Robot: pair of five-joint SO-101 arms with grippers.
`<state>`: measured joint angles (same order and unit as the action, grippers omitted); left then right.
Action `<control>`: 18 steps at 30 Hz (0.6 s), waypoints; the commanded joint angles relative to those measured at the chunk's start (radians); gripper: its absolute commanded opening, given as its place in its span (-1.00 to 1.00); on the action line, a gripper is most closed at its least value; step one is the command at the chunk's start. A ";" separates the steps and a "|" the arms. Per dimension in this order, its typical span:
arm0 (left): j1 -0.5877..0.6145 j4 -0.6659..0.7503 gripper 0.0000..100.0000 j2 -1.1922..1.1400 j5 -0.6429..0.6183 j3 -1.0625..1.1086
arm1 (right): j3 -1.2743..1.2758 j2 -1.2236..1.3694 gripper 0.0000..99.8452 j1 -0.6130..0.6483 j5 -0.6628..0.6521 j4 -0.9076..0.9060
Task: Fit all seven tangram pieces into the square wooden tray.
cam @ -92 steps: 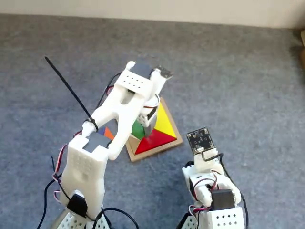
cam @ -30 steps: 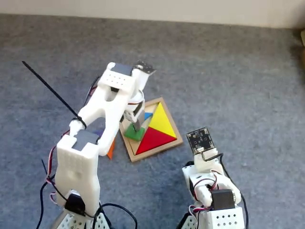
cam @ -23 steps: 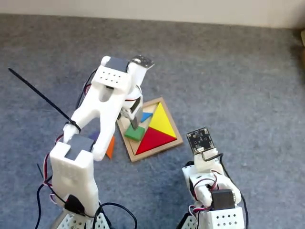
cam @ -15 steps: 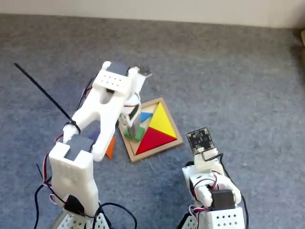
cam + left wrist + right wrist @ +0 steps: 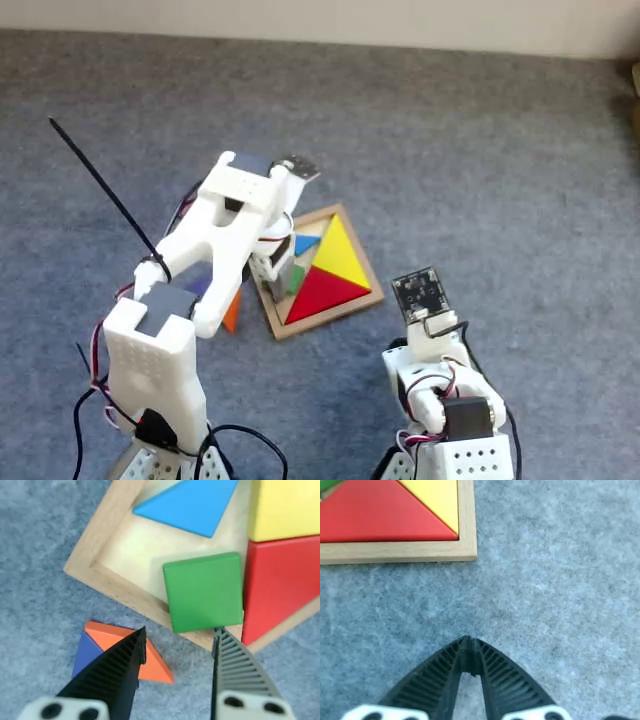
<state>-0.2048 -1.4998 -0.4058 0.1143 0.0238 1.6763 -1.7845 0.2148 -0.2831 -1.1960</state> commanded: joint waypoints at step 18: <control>-0.025 0.000 -0.57 0.073 -0.025 -0.130 | 0.139 0.010 -0.99 -0.007 0.002 -0.007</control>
<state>-0.2156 -1.4998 -0.4058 0.1066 -0.0514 1.6763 -1.7845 0.2148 -0.2831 -1.1960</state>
